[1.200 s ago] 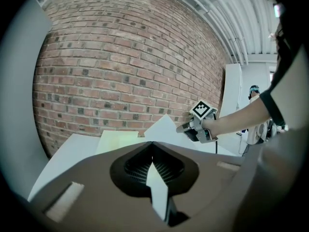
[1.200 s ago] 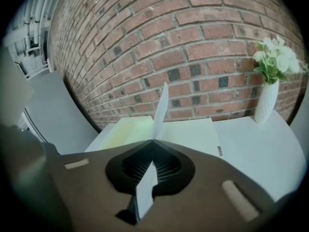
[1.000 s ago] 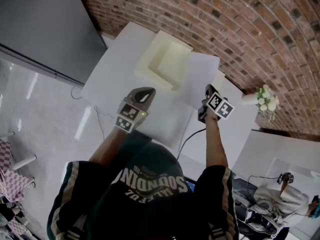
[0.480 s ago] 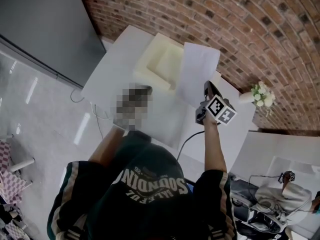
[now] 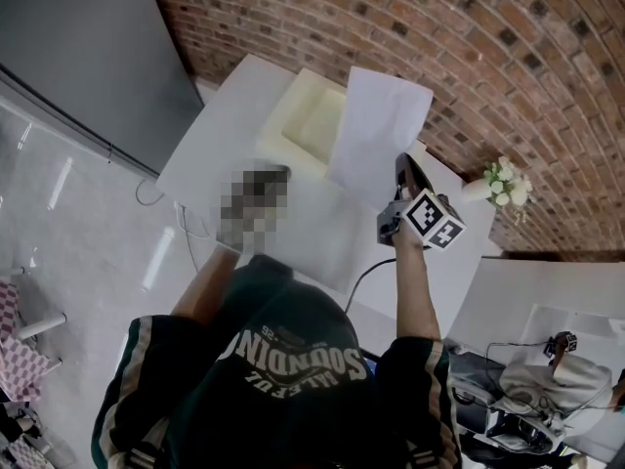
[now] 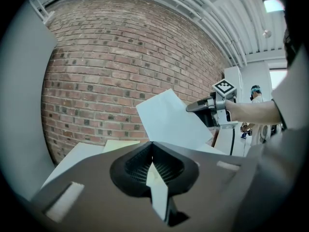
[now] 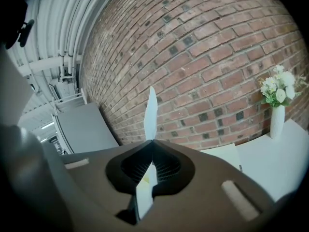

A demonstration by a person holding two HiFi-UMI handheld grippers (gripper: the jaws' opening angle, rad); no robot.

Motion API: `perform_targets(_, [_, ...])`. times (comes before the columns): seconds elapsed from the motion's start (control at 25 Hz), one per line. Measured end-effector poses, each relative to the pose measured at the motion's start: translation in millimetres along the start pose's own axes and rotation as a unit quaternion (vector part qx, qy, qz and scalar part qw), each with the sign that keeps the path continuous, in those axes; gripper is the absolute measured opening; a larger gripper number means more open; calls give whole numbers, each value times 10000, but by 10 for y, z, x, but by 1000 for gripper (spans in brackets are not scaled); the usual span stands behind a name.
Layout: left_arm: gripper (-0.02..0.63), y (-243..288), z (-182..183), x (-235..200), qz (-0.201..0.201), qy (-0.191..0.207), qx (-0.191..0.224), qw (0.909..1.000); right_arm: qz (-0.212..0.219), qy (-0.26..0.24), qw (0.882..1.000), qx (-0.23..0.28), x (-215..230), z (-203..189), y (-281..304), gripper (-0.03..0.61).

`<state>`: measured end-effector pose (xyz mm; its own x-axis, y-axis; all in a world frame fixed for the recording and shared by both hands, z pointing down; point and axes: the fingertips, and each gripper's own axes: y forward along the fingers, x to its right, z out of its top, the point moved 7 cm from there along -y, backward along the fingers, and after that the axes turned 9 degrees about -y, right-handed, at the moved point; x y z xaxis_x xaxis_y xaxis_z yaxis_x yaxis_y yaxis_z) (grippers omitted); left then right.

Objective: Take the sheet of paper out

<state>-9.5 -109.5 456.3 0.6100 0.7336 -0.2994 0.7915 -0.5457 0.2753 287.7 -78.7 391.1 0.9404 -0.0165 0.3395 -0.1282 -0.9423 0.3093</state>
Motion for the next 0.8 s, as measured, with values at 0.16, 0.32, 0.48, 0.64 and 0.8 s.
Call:
perform_targets(0.16, [11, 24, 20, -5, 2, 18, 16, 10000, 76, 11, 10000, 51, -41, 46, -15, 0])
perform_targets(0.32, [11, 53, 1, 6, -28, 36, -29, 10000, 118, -20, 9999, 97, -83, 52, -45, 0])
perform_targets(0.48, [11, 85, 9, -1, -67, 43, -32, 10000, 144, -41, 9999, 84, -100, 55, -35, 0])
perform_targets(0.64, [11, 100, 14, -15, -66, 47, -54, 10000, 183, -16, 9998, 67, -101, 56, -28, 0])
perform_targets(0.8, [11, 107, 2, -24, -54, 34, -101, 9999, 193, -39, 9998, 24, -103, 43, -12, 0])
